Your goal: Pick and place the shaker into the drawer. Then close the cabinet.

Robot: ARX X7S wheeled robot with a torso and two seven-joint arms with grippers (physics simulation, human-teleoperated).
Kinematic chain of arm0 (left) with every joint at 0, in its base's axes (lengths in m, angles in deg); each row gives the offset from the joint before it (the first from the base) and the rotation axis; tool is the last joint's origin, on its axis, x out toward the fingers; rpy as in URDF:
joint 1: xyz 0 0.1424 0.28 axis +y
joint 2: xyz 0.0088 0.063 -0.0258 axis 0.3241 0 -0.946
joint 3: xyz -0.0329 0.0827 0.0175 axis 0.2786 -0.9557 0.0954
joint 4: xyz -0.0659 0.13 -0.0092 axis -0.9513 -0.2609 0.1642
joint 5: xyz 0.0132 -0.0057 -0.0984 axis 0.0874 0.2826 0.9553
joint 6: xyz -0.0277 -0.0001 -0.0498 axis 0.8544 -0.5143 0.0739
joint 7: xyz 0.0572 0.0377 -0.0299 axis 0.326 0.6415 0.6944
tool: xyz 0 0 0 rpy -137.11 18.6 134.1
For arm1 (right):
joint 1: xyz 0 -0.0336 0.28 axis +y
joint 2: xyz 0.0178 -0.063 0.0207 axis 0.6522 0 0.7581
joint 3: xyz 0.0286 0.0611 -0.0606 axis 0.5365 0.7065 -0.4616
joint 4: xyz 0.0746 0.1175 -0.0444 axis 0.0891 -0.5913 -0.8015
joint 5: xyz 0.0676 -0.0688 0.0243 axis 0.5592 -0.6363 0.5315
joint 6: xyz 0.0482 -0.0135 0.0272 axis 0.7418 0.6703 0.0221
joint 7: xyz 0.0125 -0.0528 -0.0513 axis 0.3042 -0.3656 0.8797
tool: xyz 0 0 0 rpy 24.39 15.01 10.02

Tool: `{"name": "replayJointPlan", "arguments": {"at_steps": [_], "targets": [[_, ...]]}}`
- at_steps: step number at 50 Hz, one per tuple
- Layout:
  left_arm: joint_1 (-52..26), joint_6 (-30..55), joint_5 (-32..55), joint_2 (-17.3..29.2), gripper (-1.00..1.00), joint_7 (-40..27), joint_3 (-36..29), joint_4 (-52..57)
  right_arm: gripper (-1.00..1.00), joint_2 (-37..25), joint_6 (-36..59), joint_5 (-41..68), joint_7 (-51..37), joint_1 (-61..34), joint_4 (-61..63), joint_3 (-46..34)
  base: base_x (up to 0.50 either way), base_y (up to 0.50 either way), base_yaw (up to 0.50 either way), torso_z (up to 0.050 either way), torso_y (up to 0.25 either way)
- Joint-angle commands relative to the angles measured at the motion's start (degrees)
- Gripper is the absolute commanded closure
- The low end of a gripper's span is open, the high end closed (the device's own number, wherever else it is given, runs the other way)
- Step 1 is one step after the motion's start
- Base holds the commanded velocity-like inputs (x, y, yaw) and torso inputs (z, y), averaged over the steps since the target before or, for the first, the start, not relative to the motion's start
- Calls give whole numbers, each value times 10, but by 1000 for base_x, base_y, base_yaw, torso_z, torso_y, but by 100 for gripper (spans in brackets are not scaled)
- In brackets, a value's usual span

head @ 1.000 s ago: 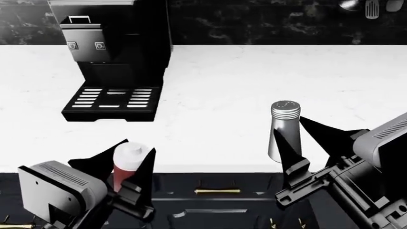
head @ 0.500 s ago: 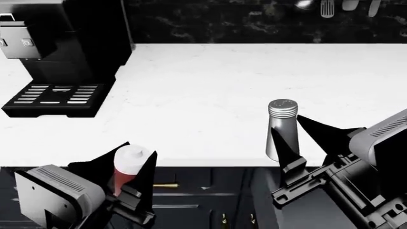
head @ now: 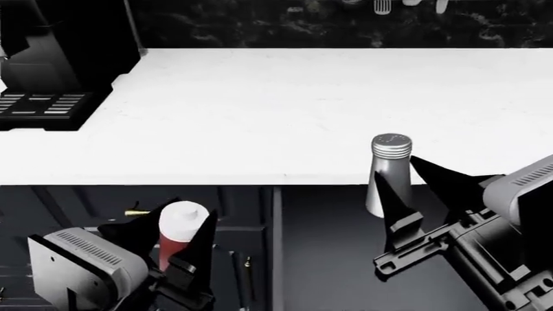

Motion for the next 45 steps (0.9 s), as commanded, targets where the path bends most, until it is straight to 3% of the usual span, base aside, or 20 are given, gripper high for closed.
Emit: {"name": "replayJointPlan", "arguments": {"at_steps": [1, 31, 41, 45], "targets": [[0, -5, 4, -2, 100, 4, 0, -1, 100, 0, 3, -10, 1, -5, 0, -2, -43, -500, 0, 0, 0], [4, 0, 0, -4, 100, 6, 0, -1, 100, 1, 8, -7, 1, -6, 0, 3, -1, -500, 0, 0, 0], [3, -1, 3, -1, 100, 7, 2, 3, 100, 1, 7, -13, 1, 5, 0, -25, 3, -23, 0, 0, 0], [4, -2, 1, 1, 100, 6, 2, 5, 100, -32, 45, -29, 1, 26, 0, -88, 0, 0, 0, 0, 0]]}}
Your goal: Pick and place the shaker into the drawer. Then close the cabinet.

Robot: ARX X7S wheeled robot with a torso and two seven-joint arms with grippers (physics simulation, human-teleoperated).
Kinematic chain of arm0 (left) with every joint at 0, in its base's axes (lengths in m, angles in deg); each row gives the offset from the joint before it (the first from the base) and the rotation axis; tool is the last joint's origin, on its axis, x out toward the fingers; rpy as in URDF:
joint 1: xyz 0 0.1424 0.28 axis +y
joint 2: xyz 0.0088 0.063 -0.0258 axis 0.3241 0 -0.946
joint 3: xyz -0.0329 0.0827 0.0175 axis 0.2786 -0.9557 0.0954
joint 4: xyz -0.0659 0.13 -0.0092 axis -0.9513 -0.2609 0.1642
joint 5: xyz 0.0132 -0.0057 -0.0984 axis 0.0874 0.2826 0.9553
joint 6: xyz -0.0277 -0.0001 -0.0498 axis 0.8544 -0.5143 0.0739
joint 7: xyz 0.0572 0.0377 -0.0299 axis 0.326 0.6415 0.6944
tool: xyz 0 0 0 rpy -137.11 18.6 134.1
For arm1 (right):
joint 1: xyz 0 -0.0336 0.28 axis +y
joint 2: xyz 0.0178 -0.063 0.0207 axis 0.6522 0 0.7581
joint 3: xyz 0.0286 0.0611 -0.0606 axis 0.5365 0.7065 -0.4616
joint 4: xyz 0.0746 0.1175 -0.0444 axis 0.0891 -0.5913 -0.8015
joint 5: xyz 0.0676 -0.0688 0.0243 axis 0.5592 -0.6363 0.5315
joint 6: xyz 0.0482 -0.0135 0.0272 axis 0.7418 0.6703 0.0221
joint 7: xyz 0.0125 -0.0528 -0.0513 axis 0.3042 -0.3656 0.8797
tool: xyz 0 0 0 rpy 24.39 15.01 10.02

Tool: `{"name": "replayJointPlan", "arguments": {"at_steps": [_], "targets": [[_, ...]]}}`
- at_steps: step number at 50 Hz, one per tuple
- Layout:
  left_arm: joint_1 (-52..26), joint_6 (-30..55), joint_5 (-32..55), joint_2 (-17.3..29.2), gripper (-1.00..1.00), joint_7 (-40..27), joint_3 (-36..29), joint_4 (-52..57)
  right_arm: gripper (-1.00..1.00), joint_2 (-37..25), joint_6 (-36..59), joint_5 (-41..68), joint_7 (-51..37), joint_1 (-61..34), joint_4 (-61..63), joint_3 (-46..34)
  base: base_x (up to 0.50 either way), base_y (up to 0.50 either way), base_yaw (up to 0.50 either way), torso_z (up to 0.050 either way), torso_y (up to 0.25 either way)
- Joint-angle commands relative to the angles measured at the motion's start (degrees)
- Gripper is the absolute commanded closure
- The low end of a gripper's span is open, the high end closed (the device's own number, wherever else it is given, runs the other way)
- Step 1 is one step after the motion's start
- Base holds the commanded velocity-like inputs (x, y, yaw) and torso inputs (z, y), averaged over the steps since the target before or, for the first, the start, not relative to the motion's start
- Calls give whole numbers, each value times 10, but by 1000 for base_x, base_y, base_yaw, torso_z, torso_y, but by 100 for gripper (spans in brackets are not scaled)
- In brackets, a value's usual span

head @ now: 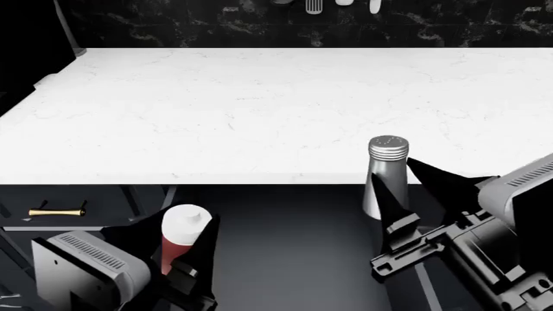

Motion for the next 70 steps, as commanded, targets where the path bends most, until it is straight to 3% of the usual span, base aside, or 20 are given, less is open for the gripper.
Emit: {"name": "replayJointPlan", "arguments": {"at_steps": [1, 6, 19, 34, 43, 50, 70], "targets": [[-2, -5, 5, 4, 100, 2, 3, 5, 100, -52, 62, -24, 1, 21, 0, -100, 0, 0, 0, 0, 0], [0, -10, 6, 12, 100, 3, 4, 10, 100, -66, 63, 23, 1, 46, -29, -95, 0, 0, 0, 0, 0], [11, -22, -3, 25, 100, -4, 5, 20, 100, -85, 63, 152, 1, -23, -163, -90, 0, 0, 0, 1, 0], [25, -34, -11, 32, 100, -6, 1, 21, 100, -115, 63, 204, 1, -41, -296, -123, 0, 0, 0, 0, 0], [27, -38, -8, 40, 100, -6, 3, 21, 100, -63, 63, 169, 0, -31, -346, -102, 0, 0, 0, 0, 1], [26, -39, -6, 48, 100, -5, 5, 28, 100, -22, 1, 213, -74, -9, -386, -37, 0, 0, 0, 0, 0], [31, -44, -8, 58, 100, -5, 6, 30, 100, -9, -38, 309, -173, 52, -415, -9, 0, 0, 0, 0, 0]]}}
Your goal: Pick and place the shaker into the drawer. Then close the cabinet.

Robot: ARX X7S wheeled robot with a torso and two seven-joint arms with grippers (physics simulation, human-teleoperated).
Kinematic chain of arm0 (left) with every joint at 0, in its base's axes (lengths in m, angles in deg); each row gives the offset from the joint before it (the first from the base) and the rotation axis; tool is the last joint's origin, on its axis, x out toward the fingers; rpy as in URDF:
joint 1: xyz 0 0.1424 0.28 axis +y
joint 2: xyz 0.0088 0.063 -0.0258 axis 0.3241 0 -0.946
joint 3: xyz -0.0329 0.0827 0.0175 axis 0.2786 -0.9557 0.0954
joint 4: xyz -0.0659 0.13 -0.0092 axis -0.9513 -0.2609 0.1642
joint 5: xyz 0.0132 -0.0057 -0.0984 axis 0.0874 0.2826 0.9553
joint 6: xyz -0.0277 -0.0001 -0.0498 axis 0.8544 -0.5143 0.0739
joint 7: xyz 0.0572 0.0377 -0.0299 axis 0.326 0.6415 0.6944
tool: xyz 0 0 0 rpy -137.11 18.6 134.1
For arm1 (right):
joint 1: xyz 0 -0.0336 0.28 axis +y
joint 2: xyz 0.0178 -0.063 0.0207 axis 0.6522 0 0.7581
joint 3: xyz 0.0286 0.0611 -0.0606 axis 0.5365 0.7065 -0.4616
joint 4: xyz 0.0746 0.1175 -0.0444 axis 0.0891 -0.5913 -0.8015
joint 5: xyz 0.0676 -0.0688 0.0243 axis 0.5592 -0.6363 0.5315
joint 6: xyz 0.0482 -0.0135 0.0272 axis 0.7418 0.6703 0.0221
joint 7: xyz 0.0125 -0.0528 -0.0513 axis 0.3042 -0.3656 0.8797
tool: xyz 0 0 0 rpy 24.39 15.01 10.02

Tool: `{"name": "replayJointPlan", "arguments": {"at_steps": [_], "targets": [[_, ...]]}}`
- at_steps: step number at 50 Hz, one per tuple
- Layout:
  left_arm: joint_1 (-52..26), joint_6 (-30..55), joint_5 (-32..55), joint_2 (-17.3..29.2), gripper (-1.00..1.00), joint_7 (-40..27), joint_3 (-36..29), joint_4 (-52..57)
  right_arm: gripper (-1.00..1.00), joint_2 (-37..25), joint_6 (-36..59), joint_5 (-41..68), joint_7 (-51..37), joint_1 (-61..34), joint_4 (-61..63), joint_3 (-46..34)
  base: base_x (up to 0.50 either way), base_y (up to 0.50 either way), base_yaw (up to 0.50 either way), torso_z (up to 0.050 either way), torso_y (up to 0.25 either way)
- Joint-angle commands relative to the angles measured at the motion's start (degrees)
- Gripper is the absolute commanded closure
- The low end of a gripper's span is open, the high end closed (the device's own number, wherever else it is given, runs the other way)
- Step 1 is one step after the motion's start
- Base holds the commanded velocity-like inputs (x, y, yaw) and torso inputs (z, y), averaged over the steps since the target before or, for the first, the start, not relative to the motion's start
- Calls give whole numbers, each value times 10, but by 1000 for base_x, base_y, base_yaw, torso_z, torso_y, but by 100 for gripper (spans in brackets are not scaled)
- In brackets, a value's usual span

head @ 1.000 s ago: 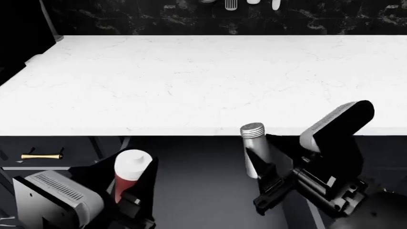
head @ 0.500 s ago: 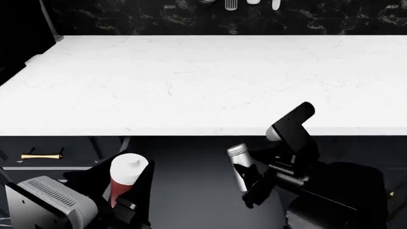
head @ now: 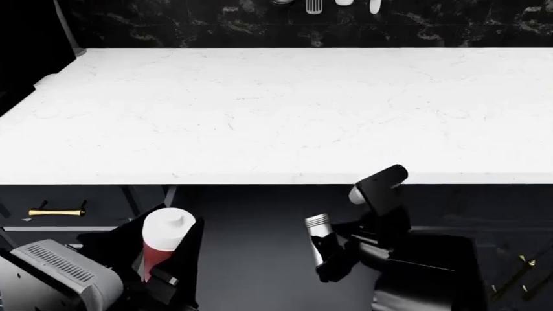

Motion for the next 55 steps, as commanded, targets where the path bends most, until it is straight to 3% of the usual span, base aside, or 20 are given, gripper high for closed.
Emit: {"name": "replayJointPlan", "arguments": {"at_steps": [1, 2, 3, 15, 19, 25, 30, 35, 44, 55], "targets": [[1, -8, 4, 4, 100, 3, 1, 0, 100, 5, -16, 44, -46, 35, -11, 6, 0, 0, 0, 0, 0], [1, -8, 4, 4, 100, 3, 1, 0, 100, 3, -14, 44, -47, 36, -10, 3, 0, 0, 0, 0, 0], [1, -8, 4, 4, 100, 3, 1, 0, -100, 1, -10, 44, -47, 36, -6, 0, 0, 0, 0, 0, 0], [1, -6, 2, 2, 100, 3, 1, 5, -100, -49, 63, -8, -19, -22, 84, -42, 0, 0, 0, 0, 1], [-6, 3, 6, 2, 100, 5, 4, 10, -100, -45, 83, -176, 129, -101, 100, -59, 0, 0, 0, 0, 0], [-26, 27, 19, -2, 100, 8, 11, 19, -100, -78, 83, -161, 129, -167, 146, -39, 0, 0, 0, 0, 0], [-62, 70, 48, -13, 100, 8, 21, 29, -100, -97, 83, -160, 129, -167, 204, -10, 0, 0, 0, 0, 0], [-154, 171, 138, -35, 100, 13, 42, 38, -100, -100, 83, -175, 129, -151, 271, 14, 0, 0, 0, 0, 0], [-352, 364, 264, -139, 100, 44, 62, -34, -100, -103, 83, -197, 129, -135, 342, 49, 0, 0, 0, 1, 0], [-440, 468, 220, -276, 100, 123, 19, -208, -100, -125, 83, -214, 129, -96, 403, 77, 0, 0, 0, 0, 0]]}}
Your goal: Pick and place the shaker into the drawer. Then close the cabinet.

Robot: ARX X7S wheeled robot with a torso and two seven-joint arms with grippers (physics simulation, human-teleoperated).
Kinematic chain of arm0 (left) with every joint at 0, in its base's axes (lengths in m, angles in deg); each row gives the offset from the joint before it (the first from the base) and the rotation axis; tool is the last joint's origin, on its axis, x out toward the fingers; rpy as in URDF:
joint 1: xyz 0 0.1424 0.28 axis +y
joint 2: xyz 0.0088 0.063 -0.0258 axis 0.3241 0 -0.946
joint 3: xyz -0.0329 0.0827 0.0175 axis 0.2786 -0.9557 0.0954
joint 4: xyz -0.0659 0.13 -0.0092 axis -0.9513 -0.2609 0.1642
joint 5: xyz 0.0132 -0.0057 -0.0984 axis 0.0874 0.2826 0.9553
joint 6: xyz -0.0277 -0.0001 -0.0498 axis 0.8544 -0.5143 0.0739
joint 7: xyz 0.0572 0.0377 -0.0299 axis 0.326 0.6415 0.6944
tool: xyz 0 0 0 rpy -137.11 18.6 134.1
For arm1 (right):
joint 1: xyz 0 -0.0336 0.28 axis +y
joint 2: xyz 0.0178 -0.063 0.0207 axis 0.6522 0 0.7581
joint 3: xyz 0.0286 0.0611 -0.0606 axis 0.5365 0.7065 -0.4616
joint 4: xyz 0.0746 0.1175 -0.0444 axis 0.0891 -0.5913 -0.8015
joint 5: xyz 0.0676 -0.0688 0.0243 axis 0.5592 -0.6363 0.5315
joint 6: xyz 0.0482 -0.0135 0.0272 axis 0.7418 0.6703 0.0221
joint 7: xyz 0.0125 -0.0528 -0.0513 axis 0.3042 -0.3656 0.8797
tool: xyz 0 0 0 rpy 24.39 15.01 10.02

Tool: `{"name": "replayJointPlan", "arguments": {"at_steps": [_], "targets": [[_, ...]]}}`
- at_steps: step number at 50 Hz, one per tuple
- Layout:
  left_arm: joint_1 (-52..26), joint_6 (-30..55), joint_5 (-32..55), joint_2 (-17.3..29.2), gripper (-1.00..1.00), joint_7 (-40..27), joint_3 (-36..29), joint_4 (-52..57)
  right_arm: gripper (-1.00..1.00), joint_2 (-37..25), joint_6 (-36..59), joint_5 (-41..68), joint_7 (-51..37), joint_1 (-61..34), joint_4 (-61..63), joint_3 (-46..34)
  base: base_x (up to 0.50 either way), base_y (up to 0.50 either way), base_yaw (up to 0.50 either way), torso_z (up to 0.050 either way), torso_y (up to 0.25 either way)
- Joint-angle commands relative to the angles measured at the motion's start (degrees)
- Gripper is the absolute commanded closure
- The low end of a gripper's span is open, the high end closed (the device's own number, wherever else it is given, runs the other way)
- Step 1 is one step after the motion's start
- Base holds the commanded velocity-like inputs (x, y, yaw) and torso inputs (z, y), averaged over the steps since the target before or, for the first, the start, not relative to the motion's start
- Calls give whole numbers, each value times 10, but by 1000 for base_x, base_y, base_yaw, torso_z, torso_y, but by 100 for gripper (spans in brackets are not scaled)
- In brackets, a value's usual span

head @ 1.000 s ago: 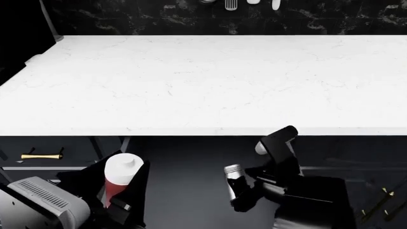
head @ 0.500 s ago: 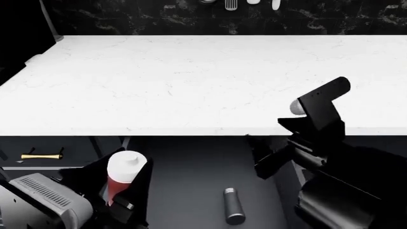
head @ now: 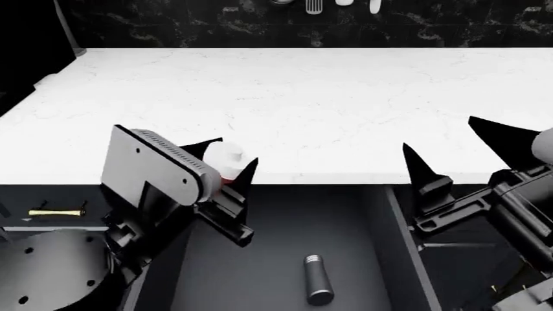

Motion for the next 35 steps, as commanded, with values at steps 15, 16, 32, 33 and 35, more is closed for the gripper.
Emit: {"name": "replayJointPlan", "arguments": {"at_steps": [15, 16, 32, 33, 35], "targets": [[-61, 131, -97, -186, 100, 128, -113, -239, -100, -30, 1, -27, 4, 28, 63, 59, 0, 0, 0, 0, 0], [-54, 128, -102, -189, 100, 130, -117, -246, -100, -33, 1, -25, 4, 30, 63, 64, 0, 0, 0, 0, 0], [-3, 119, -160, -227, 100, 181, -171, -366, -100, -28, 1, -47, 4, 35, 63, 62, 0, 0, 0, 0, 0], [-2, 120, -160, -228, 100, 182, -172, -368, -100, -28, 1, -47, 4, 36, 63, 62, 0, 0, 0, 0, 0], [1, 118, -164, -230, 100, 184, -175, -372, -100, -26, 1, -50, 4, 37, 63, 61, 0, 0, 0, 0, 0]]}}
